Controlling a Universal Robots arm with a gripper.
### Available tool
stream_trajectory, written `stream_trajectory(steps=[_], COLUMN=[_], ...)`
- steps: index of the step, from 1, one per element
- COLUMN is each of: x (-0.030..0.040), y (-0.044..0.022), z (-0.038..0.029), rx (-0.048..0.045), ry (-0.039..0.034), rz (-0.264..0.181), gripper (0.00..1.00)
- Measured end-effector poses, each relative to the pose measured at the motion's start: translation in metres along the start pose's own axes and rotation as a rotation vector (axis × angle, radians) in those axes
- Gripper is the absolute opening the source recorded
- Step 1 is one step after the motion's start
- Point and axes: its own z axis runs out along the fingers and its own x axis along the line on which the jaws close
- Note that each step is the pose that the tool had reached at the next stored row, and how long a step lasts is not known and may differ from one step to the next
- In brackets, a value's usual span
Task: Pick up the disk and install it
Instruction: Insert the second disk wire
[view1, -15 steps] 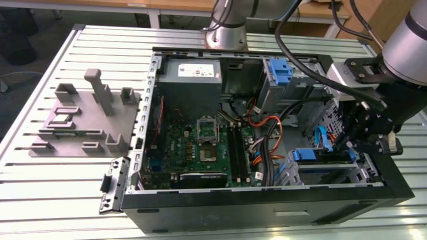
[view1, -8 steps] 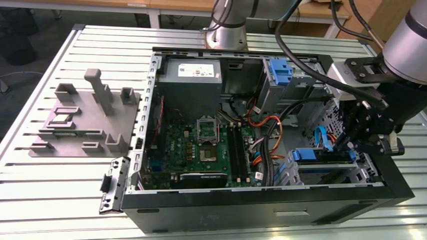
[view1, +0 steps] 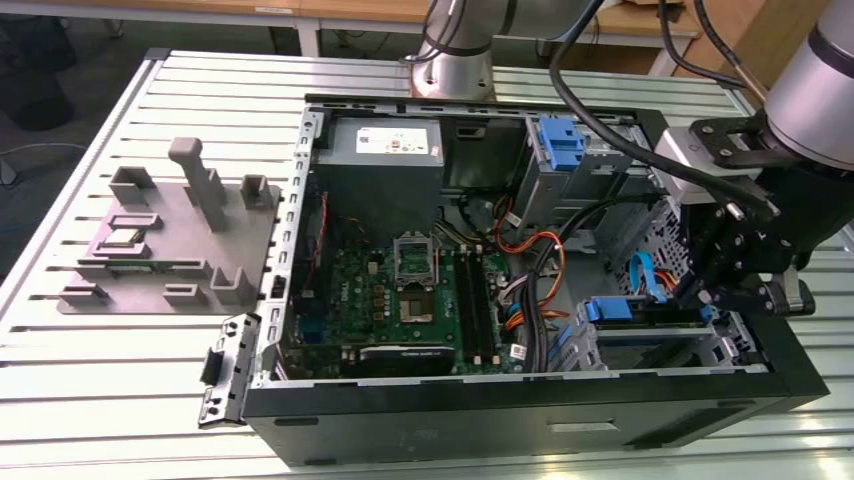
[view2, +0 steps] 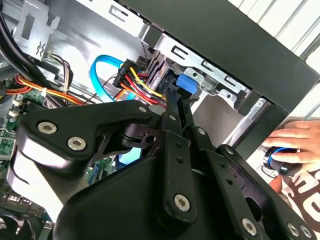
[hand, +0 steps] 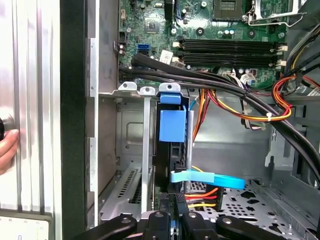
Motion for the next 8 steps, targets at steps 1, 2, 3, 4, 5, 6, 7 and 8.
stream_trajectory(steps=[1,2,3,4,5,6,7,8], x=[0.0000,0.0000,0.0000,-0.0001,0.0000,0.0000,0.0000,0.0000], y=[0.0001,0.0001,0.0001,0.0001,0.0001,0.0001,0.0001,0.0001], z=[0.0010,0.0016,0.0016,0.0016,0.0017,0.0017,0.0018,0.0018], rx=[0.0027,0.0044,0.0046,0.0046,0.0046,0.0046,0.0046,0.0047], ry=[-0.0002,0.0000,0.0002,0.0002,0.0002,0.0001,0.0000,-0.0001], rz=[0.000,-0.001,-0.001,-0.001,-0.001,-0.001,-0.001,-0.001], gripper=[0.16,0.16,0.16,0.16,0.16,0.16,0.16,0.16])
